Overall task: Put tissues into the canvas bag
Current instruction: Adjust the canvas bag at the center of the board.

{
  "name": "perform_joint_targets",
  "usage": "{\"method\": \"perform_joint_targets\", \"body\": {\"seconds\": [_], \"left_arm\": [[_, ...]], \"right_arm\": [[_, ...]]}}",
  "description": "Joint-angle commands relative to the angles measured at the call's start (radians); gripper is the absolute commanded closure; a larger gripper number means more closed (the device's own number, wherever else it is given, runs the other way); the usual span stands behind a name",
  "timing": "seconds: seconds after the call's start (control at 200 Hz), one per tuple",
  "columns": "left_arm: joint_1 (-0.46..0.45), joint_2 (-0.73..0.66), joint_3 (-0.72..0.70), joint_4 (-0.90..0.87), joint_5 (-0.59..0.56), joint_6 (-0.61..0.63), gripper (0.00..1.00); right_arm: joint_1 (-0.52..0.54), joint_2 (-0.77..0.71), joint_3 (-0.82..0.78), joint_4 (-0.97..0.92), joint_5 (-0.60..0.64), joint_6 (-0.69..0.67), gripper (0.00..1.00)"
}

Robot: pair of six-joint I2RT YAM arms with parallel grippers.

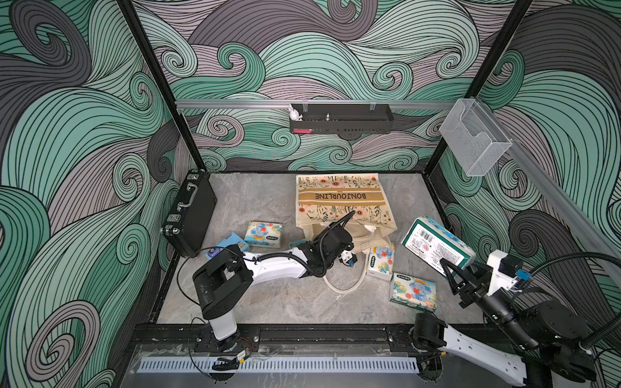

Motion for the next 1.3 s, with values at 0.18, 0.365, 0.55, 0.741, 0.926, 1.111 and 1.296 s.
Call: {"method": "perform_joint_targets", "body": {"seconds": [0.18,0.365,0.55,0.741,0.926,1.111,1.296], "left_arm": [[0.032,0.031,0.081,-0.214,-0.006,-0.104,0.42],[0.042,0.047,0.136,-0.333,-0.025,-0.172,0.4],[0.054,0.094,0.2,-0.434,-0.062,-0.237,0.29],[0.066,0.138,0.198,-0.33,-0.135,-0.202,0.25],[0.091,0.235,0.219,-0.106,-0.199,-0.082,0.44],[0.126,0.272,0.233,-0.047,-0.201,-0.04,0.67],[0.081,0.217,0.219,-0.127,-0.165,-0.049,0.79]], "right_arm": [[0.007,-0.016,0.009,0.016,-0.005,0.011,0.57],[0.008,-0.016,-0.005,0.016,-0.006,0.016,0.57],[0.008,-0.017,-0.002,0.016,-0.011,0.011,0.57],[0.009,-0.018,0.002,0.011,-0.017,0.013,0.57],[0.009,-0.018,0.009,0.012,-0.026,0.017,0.57],[0.009,-0.018,0.019,0.007,-0.033,0.021,0.57],[0.009,-0.017,0.009,0.007,-0.021,0.018,0.57]]}}
